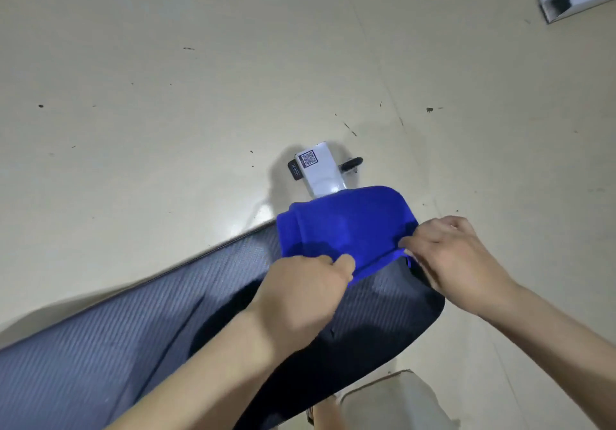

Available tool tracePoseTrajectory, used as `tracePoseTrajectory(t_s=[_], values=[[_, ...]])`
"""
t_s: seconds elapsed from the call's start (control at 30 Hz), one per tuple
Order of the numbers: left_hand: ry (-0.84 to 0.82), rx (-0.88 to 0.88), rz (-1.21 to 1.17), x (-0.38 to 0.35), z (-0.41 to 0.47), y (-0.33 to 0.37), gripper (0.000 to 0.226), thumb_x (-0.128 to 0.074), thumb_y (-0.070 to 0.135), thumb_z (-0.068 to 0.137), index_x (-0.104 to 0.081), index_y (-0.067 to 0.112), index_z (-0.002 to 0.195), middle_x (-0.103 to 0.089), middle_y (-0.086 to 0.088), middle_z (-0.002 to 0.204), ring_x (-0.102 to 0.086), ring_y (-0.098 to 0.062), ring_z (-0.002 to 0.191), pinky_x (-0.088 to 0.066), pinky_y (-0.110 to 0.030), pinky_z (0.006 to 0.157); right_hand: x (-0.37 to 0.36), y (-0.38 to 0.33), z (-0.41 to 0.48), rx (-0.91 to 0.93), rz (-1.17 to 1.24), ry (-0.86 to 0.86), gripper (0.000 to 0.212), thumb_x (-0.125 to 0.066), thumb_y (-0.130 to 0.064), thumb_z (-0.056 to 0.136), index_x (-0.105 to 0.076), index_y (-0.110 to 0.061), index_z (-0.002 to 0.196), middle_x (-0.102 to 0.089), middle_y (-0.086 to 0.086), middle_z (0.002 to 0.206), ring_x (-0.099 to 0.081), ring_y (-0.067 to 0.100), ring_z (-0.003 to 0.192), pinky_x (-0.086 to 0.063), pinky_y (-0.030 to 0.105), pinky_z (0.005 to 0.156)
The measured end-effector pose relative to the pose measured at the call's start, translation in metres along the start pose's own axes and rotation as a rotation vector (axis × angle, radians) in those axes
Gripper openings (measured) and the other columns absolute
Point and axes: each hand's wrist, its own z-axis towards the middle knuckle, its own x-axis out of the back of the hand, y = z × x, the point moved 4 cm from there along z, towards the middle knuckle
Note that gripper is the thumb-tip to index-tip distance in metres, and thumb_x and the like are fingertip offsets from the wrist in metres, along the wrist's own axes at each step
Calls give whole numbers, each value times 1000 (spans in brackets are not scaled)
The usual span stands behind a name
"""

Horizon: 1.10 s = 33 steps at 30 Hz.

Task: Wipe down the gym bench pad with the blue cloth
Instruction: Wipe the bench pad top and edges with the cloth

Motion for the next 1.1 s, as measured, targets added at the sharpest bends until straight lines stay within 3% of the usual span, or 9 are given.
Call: tracePoseTrajectory(t_s=[0.17,0.27,0.43,0.6,0.7,0.8,0.93,1.0,1.1], values=[[-162,104,-96,-10,-5,-11,29,-28,34,101,-41,19,80,-52,0,77,-52,-25,71,-41,-34,60,-2,0,0,-18,-117,-182,29,-81,-7,57,-68,-29,68,-52,-12,58,-59,17,65,-27,40,88],[203,165,-161,5,10,-18,19,-51,31,93,-58,18,105,-55,-1,102,-55,-24,95,-50,-37,71,-6,-5,6,-23,-101,-248,31,-81,-5,52,-69,-29,68,-53,-12,56,-59,17,63,-29,40,84],[59,291,-106,-12,73,-37,98,-62,64,75,-19,15,148,-27,-13,153,-31,-31,136,-35,-43,105,12,-17,30,-77,-14,-533,19,-58,-44,83,-65,-35,98,-62,-15,82,-60,12,90,-37,32,86],[-54,321,-147,-26,84,-59,89,-54,80,65,-30,29,134,-59,1,112,-57,-24,97,-38,-33,64,25,8,82,-349,499,-168,32,-63,-42,84,-65,-28,114,-66,-7,107,-59,13,99,-49,35,90],[-40,308,-75,-31,69,-66,90,-45,82,70,-23,30,140,-57,2,114,-58,-24,101,-40,-33,66,-16,-1,101,-345,444,-269,57,-45,-56,87,-49,-28,136,-52,-3,137,-47,19,127,-40,38,104],[66,319,49,-34,44,-89,73,-23,75,83,-39,19,128,-61,0,100,-62,-25,87,-43,-36,74,-44,-35,103,-415,157,-192,60,-22,-58,93,-65,-20,109,-65,5,106,-57,31,102,-42,43,92],[199,300,127,-36,11,-110,62,-10,49,95,-60,13,89,-64,0,71,-63,-24,69,-25,-48,111,-55,-102,109,-355,-17,6,49,-20,-39,97,-63,-15,90,-64,6,91,-57,31,94,-30,50,106],[132,352,165,-46,-23,-138,61,-5,45,98,-59,18,89,-63,4,73,-63,-20,77,-15,-45,116,-61,-147,120,-297,33,59,43,-28,-35,97,-65,-15,90,-65,5,93,-58,29,96,-29,50,108],[213,387,226,-49,-84,-171,71,-6,46,100,-67,15,78,-62,-2,58,-64,-24,62,-35,-44,106,-73,-213,131,-207,122,13,45,-29,-36,96,-69,-16,91,-67,3,97,-58,26,101,-29,48,108]])
